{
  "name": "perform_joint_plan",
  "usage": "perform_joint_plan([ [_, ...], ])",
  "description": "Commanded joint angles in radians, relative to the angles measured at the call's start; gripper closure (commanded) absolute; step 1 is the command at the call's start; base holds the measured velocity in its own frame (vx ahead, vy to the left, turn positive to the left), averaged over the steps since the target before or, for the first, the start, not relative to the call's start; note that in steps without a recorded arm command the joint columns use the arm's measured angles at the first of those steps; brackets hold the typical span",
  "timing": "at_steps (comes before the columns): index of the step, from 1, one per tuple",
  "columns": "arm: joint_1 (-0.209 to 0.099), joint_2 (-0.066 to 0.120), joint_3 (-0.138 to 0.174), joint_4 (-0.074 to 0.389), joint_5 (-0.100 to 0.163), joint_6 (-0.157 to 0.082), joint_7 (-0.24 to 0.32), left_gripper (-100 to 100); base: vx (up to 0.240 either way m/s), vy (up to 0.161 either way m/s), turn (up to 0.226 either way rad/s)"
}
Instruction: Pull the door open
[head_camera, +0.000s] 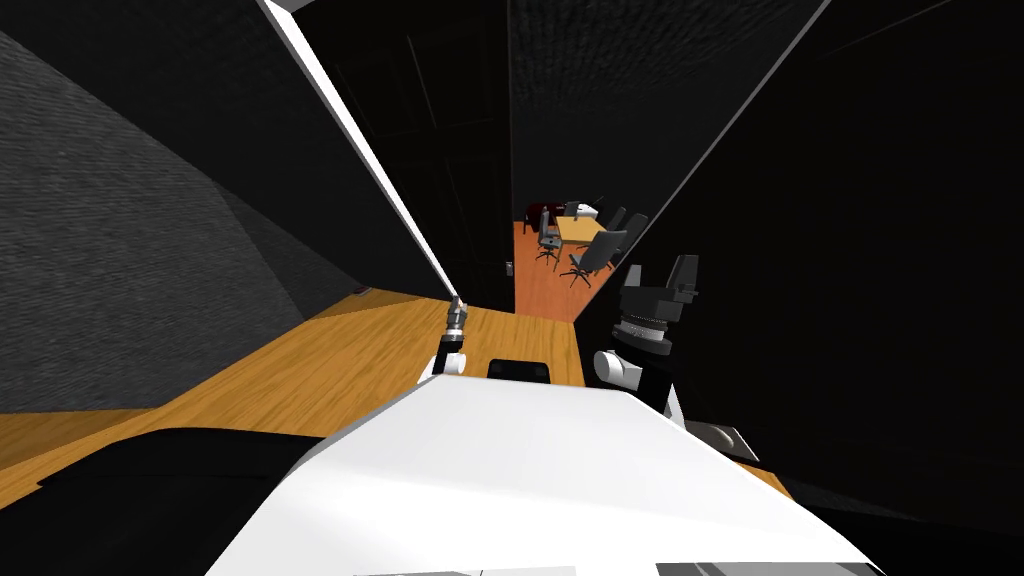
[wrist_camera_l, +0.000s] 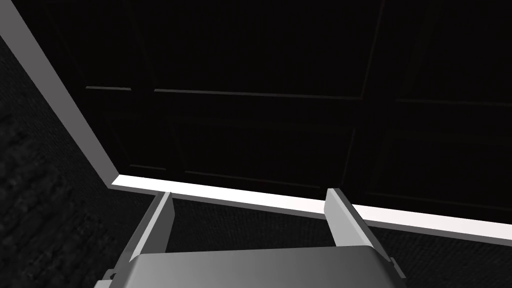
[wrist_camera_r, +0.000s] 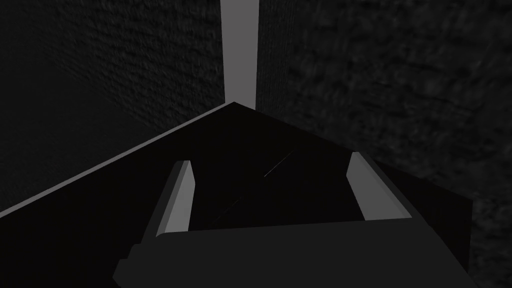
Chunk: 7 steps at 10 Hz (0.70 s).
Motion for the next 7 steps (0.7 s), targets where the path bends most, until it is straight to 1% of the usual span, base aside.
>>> perform_joint_plan([
  [1, -0.004, 0.006, -0.004, 0.033, 0.000, -0.013, 0.009, -100, 0.131, -0.048, -0.054],
  [7, -0.039, 0.030, -0.011, 0.168, 0.003, -0.054, 0.042, -100, 0.109, -0.041, -0.075],
])
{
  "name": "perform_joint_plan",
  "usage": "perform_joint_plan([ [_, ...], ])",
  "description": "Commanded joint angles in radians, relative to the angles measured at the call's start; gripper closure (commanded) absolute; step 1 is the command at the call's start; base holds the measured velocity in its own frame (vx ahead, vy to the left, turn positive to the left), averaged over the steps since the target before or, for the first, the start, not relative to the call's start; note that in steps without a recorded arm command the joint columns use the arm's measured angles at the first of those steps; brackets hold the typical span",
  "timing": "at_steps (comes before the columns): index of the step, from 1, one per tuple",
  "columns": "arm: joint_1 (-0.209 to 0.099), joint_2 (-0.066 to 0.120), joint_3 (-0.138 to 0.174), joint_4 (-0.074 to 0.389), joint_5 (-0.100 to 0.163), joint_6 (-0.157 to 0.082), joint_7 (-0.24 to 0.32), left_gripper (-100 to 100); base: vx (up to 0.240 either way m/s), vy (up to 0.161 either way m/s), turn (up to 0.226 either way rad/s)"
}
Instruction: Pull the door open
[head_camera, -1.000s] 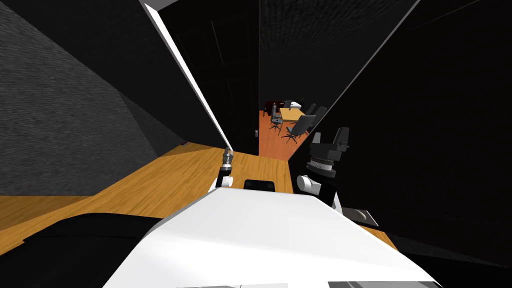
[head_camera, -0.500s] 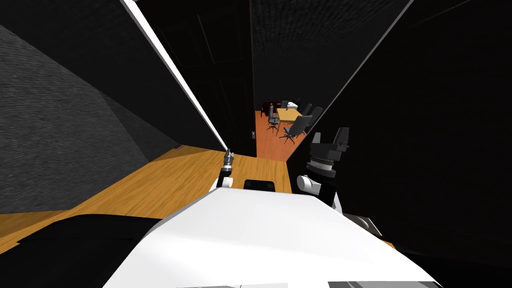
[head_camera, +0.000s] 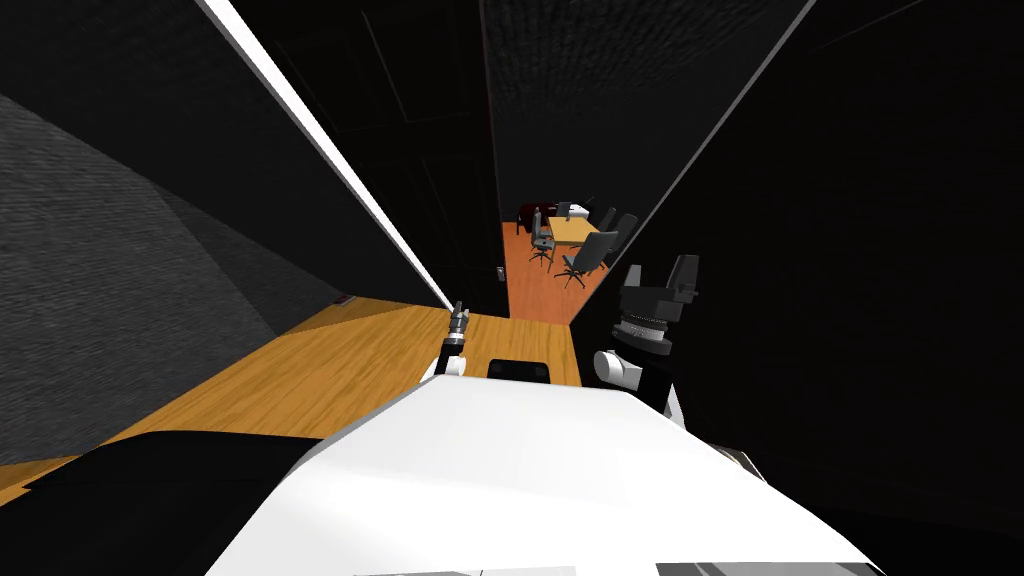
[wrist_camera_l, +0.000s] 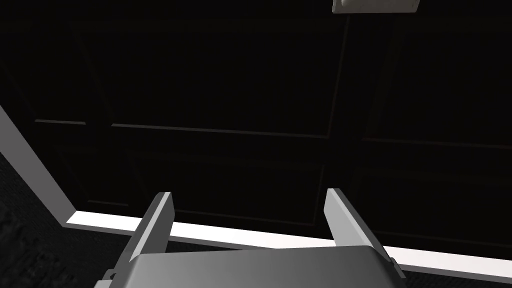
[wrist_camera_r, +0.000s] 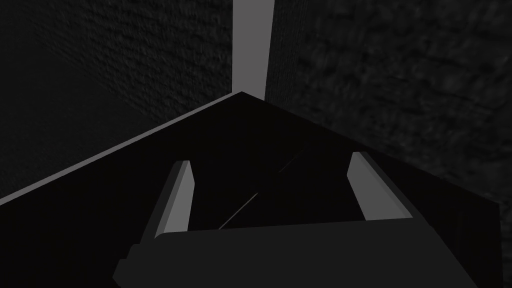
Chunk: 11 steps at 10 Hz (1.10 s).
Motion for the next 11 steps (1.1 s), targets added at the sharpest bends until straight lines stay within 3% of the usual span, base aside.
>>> perform_joint_plan([
  [1, -0.008, 0.009, -0.001, 0.033, 0.002, -0.011, 0.011, -100, 0.116, -0.044, -0.076],
  [11, -0.067, 0.046, -0.013, 0.255, 0.007, -0.078, 0.066, -100, 0.119, -0.028, -0.074],
])
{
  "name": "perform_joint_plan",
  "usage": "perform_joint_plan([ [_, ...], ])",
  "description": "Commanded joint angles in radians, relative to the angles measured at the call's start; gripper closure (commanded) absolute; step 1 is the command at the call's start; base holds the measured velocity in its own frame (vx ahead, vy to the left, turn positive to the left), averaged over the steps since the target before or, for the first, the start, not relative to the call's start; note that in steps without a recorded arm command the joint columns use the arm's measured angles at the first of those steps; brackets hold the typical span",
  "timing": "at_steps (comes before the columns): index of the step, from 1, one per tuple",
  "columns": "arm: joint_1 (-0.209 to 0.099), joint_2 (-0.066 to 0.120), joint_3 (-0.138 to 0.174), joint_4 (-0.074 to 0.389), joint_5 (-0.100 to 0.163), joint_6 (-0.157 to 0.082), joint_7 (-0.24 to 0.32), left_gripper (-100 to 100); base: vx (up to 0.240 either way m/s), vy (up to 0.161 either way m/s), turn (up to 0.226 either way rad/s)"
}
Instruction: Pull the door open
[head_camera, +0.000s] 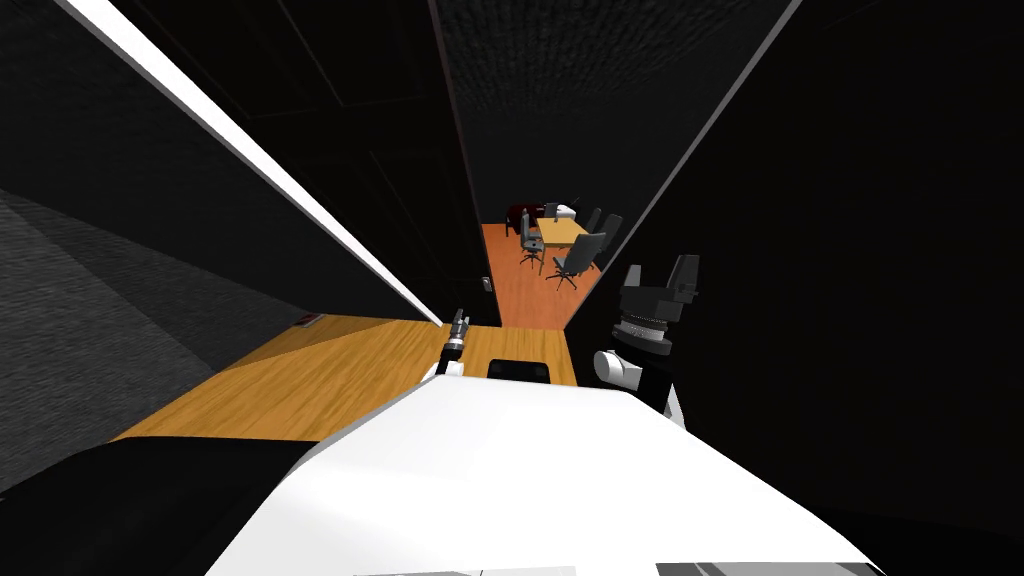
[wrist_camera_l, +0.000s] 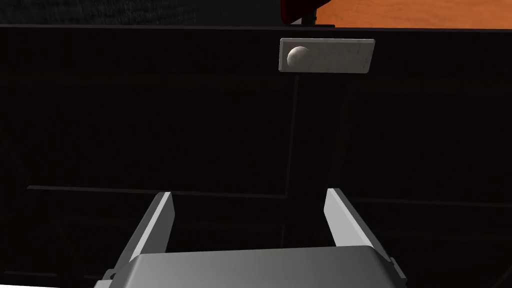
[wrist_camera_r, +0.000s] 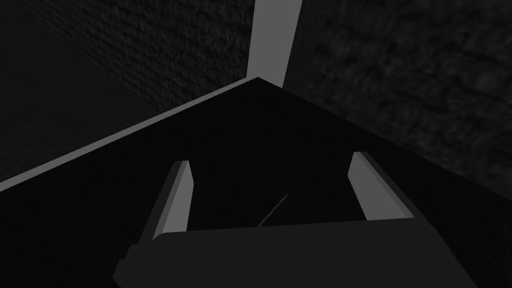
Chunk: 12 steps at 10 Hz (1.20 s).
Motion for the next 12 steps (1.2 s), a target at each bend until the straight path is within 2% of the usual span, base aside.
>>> perform_joint_plan([
  [1, -0.011, 0.007, -0.001, 0.035, 0.001, -0.009, 0.009, -100, 0.132, -0.020, -0.056],
  [2, -0.020, 0.012, -0.003, 0.067, 0.002, -0.018, 0.017, -100, 0.147, -0.028, -0.082],
  [6, -0.039, 0.024, -0.007, 0.140, 0.004, -0.040, 0.036, -100, 0.138, -0.008, -0.062],
  [9, -0.049, 0.030, -0.009, 0.179, 0.005, -0.052, 0.045, -100, 0.119, -0.001, -0.049],
  [12, -0.065, 0.039, -0.012, 0.236, 0.006, -0.069, 0.059, -100, 0.142, -0.009, -0.064],
])
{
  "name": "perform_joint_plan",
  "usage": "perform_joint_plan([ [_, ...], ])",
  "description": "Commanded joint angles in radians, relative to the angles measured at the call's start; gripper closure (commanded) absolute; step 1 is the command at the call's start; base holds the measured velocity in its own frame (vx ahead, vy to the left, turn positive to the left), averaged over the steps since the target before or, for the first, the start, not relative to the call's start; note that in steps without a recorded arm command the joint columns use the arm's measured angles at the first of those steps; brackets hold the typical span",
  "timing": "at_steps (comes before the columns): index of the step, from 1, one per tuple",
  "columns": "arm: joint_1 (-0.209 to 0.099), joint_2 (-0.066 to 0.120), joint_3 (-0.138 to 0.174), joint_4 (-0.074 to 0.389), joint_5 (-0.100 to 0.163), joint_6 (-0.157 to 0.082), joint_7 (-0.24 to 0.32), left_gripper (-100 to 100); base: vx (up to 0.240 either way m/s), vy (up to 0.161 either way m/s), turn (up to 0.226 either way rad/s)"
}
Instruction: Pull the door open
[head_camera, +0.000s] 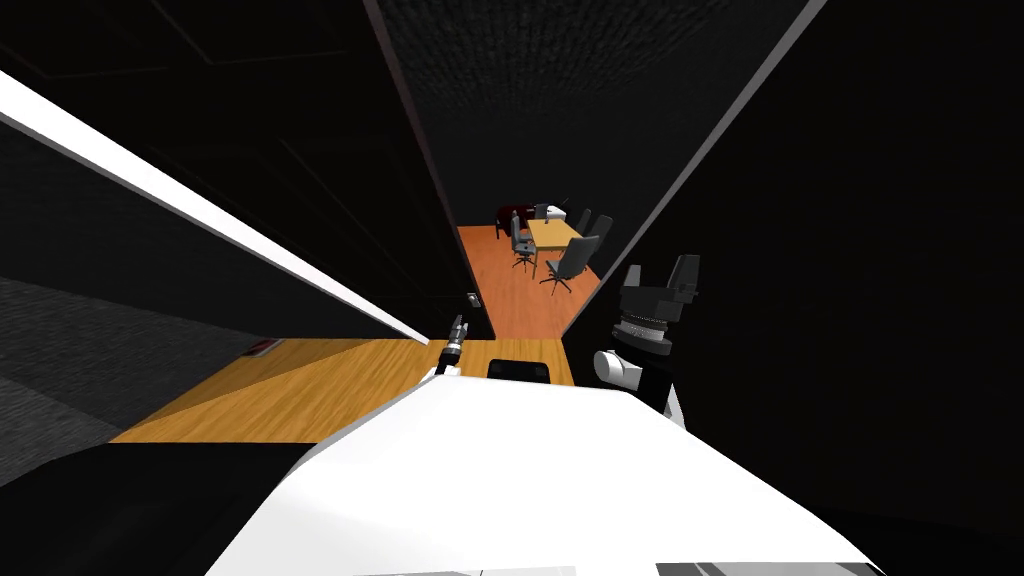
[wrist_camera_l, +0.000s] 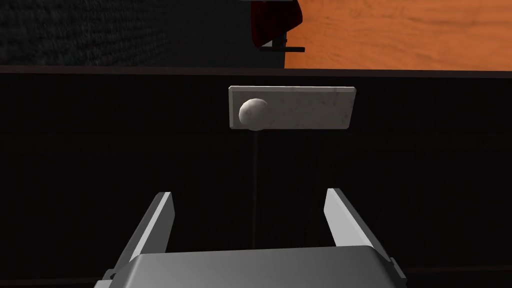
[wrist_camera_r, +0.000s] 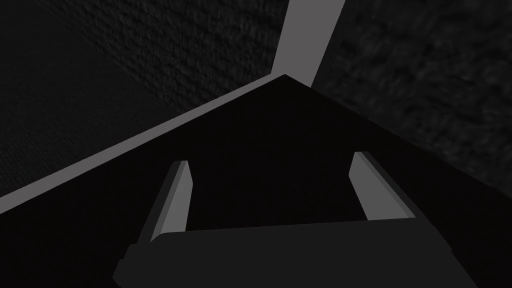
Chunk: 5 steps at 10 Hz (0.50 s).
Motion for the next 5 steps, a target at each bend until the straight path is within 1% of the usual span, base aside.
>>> perform_joint_plan([
  [1, 0.000, 0.000, 0.000, 0.000, 0.000, 0.000, 0.000, -100, 0.087, -0.009, -0.010],
  [2, -0.003, 0.008, 0.011, 0.019, 0.006, -0.011, 0.008, -100, 0.123, -0.004, -0.114],
  [3, -0.003, 0.011, 0.015, 0.025, 0.009, -0.015, 0.011, -100, 0.190, -0.006, -0.106],
  [5, -0.006, 0.024, 0.033, 0.054, 0.019, -0.032, 0.023, -100, 0.210, -0.005, -0.119],
])
